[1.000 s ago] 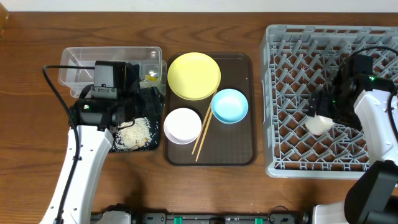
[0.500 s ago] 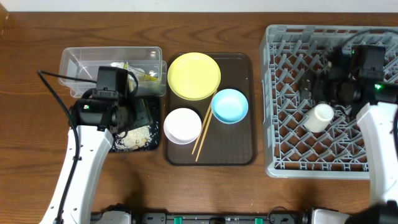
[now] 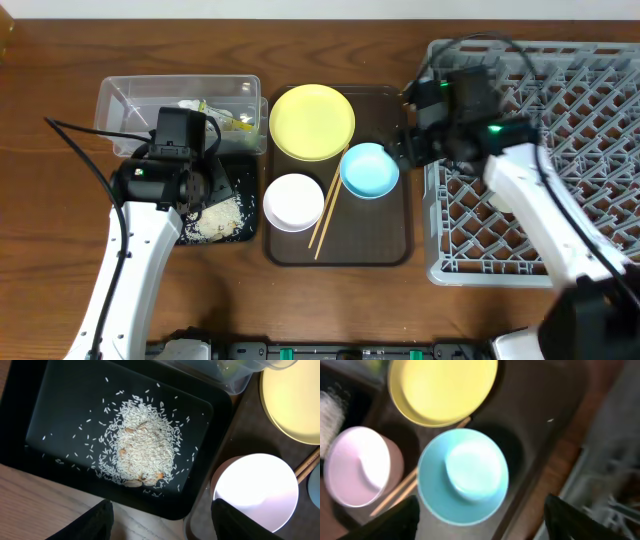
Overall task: Sort waste into correct bins and load items into the dishwasher rack
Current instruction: 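Reach the right gripper to the blue bowl and grasp its rim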
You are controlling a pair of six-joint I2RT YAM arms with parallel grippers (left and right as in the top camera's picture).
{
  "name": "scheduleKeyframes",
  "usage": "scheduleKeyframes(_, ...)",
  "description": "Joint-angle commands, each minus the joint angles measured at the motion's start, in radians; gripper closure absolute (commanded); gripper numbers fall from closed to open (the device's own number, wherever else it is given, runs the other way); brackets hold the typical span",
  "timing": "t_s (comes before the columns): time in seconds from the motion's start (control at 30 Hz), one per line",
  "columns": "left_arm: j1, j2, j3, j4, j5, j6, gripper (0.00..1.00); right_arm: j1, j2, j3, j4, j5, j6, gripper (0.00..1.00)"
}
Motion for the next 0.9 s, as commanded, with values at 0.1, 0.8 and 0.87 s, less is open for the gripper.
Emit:
scheduleKeyframes(0.1,0.005,-0.002,0.010,-0.006,-0.023,-0.010,0.34,0.061,0.130,0.005,0.039,0.150,0.077,0.41)
scheduleKeyframes(0.8,0.005,-0.002,0.010,-0.005,-0.023,-0.010,0.34,0.011,0.111,0.051,0.050,0.270,0.188,0.99)
scheduleKeyframes(0.87,0.005,-0.002,0.010,-0.005,-0.023,-0.010,0.34,-0.006,0.043,0.057,0.066,0.352,0.188,0.99)
